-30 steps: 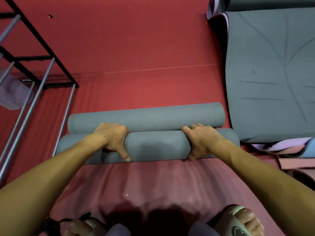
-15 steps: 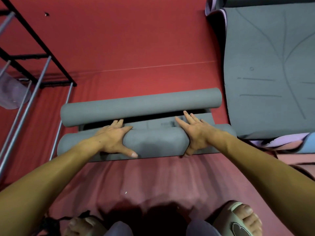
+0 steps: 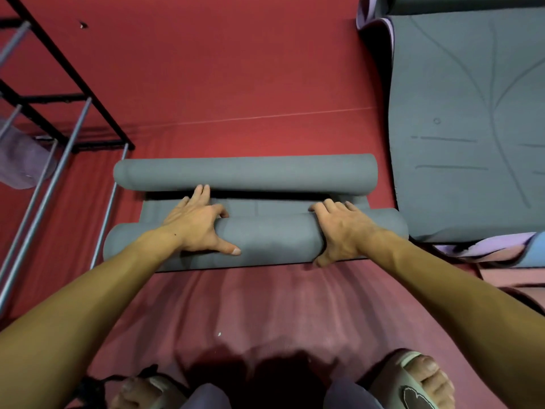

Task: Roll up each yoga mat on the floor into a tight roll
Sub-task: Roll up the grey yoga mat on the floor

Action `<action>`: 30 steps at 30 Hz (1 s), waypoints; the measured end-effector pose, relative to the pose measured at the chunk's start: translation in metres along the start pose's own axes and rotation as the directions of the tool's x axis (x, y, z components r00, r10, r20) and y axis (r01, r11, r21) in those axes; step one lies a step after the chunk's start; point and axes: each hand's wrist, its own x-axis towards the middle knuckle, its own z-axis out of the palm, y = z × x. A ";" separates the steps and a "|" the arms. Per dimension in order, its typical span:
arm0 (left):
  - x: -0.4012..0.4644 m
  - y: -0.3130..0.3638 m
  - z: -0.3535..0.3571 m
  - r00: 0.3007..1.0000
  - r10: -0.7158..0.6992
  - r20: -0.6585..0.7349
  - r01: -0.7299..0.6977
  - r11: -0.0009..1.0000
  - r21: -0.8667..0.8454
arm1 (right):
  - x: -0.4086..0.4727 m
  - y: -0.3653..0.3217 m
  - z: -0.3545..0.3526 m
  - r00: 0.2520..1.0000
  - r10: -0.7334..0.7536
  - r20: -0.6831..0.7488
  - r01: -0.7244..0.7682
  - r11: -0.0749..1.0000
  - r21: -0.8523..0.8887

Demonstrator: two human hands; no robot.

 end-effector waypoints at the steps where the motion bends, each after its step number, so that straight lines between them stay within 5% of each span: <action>1: 0.000 0.000 -0.002 1.000 0.002 0.003 -0.002 1.000 0.024 | 0.001 0.000 0.000 1.000 -0.004 0.004 0.004 1.000 -0.021; 8: -0.003 0.009 0.009 1.000 -0.024 0.013 0.021 0.980 0.196 | 0.011 0.003 -0.014 0.999 -0.005 -0.031 0.003 0.999 -0.051; 12: -0.003 0.004 0.015 0.995 0.000 -0.098 0.011 0.994 0.105 | 0.014 0.004 -0.021 1.000 0.024 -0.005 -0.023 0.998 0.051; 17: -0.002 0.000 0.013 0.969 0.056 -0.239 -0.006 0.979 0.205 | 0.020 0.004 -0.032 0.999 0.042 0.031 -0.044 0.995 0.095; 22: 0.005 0.004 0.010 0.980 0.060 -0.189 -0.014 0.971 0.237 | 0.029 0.008 -0.034 0.997 0.058 0.047 -0.064 0.990 0.124; 30: 0.018 0.004 0.000 0.992 -0.003 -0.126 0.019 0.991 0.132 | 0.028 0.003 -0.031 0.988 0.104 0.110 -0.099 0.994 -0.057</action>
